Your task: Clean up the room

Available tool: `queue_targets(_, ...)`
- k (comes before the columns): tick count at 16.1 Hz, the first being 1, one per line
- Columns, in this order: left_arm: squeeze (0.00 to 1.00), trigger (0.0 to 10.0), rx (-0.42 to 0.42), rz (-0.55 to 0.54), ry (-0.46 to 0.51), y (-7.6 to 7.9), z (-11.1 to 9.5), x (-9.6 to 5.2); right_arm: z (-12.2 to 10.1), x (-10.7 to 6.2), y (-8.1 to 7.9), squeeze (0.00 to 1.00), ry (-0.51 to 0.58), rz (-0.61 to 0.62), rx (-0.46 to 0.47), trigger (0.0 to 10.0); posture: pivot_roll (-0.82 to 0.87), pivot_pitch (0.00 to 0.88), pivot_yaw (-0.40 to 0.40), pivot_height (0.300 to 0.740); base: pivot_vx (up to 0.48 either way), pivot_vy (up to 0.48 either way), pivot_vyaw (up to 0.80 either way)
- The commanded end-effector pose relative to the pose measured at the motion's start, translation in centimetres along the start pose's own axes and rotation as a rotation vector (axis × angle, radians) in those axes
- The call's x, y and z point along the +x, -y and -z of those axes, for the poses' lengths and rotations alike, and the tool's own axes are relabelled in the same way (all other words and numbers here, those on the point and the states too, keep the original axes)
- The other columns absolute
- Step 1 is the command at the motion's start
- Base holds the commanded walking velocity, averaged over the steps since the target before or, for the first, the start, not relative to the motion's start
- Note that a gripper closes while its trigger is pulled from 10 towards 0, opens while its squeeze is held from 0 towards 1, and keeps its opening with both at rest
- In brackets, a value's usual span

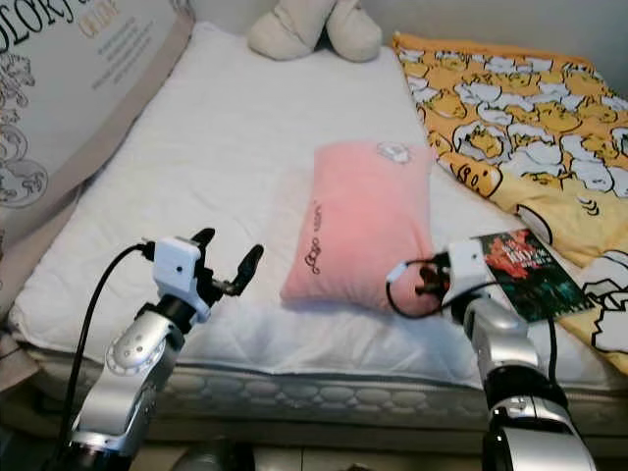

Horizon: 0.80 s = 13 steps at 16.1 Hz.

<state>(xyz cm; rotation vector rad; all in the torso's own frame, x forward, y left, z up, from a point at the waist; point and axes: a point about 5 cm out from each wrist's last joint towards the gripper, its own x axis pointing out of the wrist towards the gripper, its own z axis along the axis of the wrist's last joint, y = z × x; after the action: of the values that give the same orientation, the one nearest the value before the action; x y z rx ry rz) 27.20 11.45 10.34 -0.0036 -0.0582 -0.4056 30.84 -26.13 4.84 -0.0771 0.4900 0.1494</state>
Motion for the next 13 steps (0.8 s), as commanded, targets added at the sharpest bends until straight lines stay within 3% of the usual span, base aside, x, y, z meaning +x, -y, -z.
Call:
queue_targets(1, 0.0, 10.0, -0.006, 0.004, 0.013, 0.2, -0.5, 0.3, -0.4, -0.2, 1.1, 0.0, -0.004, 0.058, -0.048, 10.0, 0.08, 0.015, -0.022, 0.727, 0.0, 0.0, 0.0)
queue_targets(2, 0.0, 10.0, -0.007, 0.008, 0.006, 0.2, -0.5, 0.4, -0.8, -0.3, 1.6, 1.0, 0.011, 0.099, -0.076, 10.0, 0.08, 0.015, -0.021, 0.727, 0.0, 0.0, 0.0)
queue_targets(6, 0.0, 10.0, 0.0, 0.023, -0.006, 0.4, -0.4, 0.7, -3.9, -0.5, 2.7, 1.0, 0.173, 0.231, -0.152, 10.0, 0.08, 0.014, -0.018, 0.727, 0.0, 0.0, 0.0)
queue_targets(9, 0.0, 10.0, -0.002, 0.029, -0.004, 0.3, -0.5, 0.7, -5.7, -0.4, 1.4, 1.0, 0.336, 0.208, -0.073, 10.0, 0.08, 0.016, -0.018, 0.727, 0.0, 0.0, 0.0)
queue_targets(11, 0.0, 10.0, -0.001, 0.034, -0.008, 0.4, -0.5, 0.7, -6.1, -0.6, 0.8, 1.0, 0.423, 0.219, 0.064, 10.0, 0.08, 0.018, -0.023, 0.727, 0.0, 0.0, 0.0)
queue_targets(12, 0.0, 10.0, 0.001, 0.034, -0.011, 0.4, -0.4, 0.6, -6.2, -1.3, 0.6, 1.0, 0.498, 0.279, 0.085, 10.0, 0.08, 0.018, -0.025, 0.727, 0.0, 0.0, 0.0)
queue_targets(13, 0.0, 10.0, 0.062, 0.002, -0.016, -0.1, -0.3, 0.4, -5.5, -2.1, -0.3, 1.0, 0.534, 0.365, 0.053, 10.0, 0.07, 0.016, -0.025, 0.727, 0.0, 0.0, 0.0)
